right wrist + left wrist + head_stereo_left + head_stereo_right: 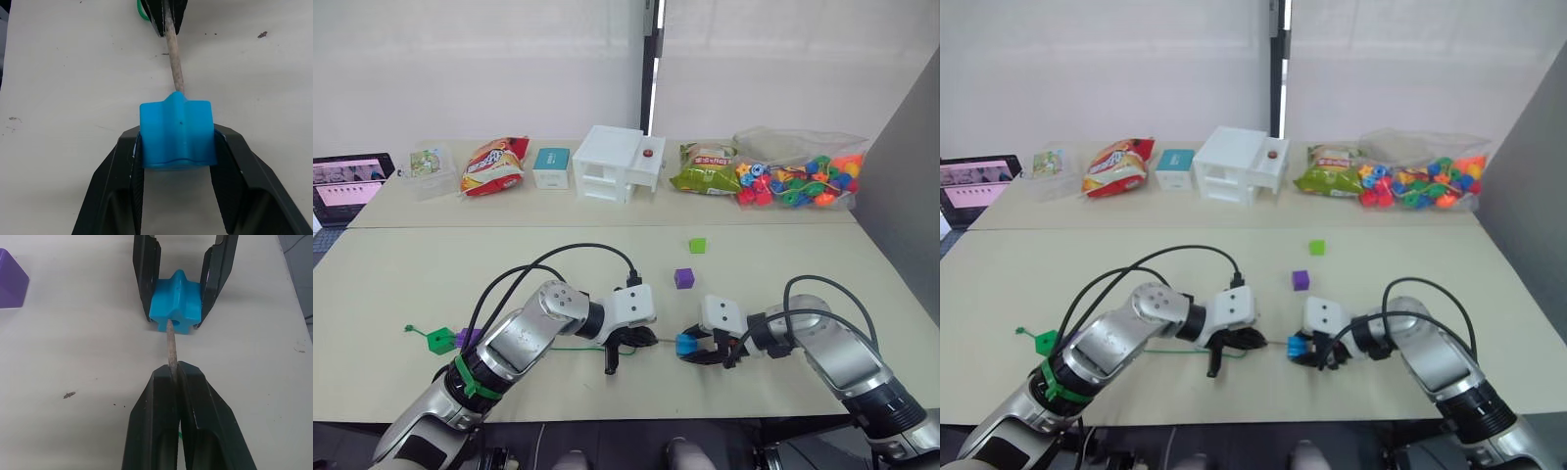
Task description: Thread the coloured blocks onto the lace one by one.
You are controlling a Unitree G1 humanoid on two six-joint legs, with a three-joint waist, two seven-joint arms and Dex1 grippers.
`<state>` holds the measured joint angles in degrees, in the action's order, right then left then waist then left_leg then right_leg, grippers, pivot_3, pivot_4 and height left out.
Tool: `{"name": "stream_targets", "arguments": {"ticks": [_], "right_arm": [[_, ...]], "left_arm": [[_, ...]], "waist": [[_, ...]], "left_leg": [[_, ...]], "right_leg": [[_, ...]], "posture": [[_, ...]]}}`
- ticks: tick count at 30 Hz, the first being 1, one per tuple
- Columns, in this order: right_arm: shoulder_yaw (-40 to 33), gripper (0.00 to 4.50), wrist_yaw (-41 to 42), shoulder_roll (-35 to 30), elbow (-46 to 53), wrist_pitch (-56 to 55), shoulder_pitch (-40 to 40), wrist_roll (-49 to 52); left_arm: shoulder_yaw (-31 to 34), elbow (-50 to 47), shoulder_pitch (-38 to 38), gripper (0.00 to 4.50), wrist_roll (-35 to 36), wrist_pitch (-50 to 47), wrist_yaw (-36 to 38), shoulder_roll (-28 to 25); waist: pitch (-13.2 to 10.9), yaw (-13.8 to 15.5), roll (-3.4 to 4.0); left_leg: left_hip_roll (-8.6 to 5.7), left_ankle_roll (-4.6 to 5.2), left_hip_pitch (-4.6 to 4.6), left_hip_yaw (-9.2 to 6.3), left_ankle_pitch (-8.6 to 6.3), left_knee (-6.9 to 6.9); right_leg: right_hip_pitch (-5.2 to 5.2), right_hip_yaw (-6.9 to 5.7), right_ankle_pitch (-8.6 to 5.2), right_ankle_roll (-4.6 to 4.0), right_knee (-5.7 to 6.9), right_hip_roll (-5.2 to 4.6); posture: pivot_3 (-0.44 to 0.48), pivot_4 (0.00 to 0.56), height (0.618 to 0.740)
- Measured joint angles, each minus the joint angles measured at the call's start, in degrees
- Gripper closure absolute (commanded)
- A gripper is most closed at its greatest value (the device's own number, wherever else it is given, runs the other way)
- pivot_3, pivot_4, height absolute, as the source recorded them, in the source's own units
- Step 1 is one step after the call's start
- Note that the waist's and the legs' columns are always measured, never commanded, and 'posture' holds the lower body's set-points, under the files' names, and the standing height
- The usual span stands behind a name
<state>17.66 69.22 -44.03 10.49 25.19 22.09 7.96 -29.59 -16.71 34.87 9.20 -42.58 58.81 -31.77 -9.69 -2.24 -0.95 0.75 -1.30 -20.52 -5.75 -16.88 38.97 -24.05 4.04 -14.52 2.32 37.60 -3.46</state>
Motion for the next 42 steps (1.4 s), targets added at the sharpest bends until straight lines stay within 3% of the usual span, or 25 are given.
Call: {"name": "stream_targets", "arguments": {"ticks": [24,40,42], "right_arm": [[0.66,3.14,-1.51,1.26,2.81,4.25,-0.05,0.04],[0.65,3.14,-2.21,1.44,3.81,6.17,-0.12,-0.04],[0.64,3.14,-2.02,1.09,3.78,5.82,-0.11,-0.07]], "left_arm": [[-0.90,3.67,0.03,4.50,-0.15,2.63,1.44,2.13],[-1.19,11.01,0.01,4.50,-1.26,7.73,2.72,7.36],[-1.22,11.44,-0.08,3.81,-1.39,8.75,2.68,7.57]], "waist": [[0.00,-0.04,0.00],[0.00,0.06,0.00],[0.00,0.18,0.00]], "left_leg": [[0.00,0.00,0.00,0.00,0.00,0.00],[-0.02,0.00,-0.01,-0.01,0.00,0.02],[-0.02,0.00,-0.01,0.00,0.00,0.03]], "right_leg": [[-0.02,0.00,0.00,0.00,0.01,0.01],[0.00,0.00,0.00,0.00,0.01,0.00],[0.00,0.00,0.00,0.00,0.01,-0.01]], "posture": [[0.000,0.150,0.740],[0.000,0.150,0.740],[0.000,0.150,0.740]]}}
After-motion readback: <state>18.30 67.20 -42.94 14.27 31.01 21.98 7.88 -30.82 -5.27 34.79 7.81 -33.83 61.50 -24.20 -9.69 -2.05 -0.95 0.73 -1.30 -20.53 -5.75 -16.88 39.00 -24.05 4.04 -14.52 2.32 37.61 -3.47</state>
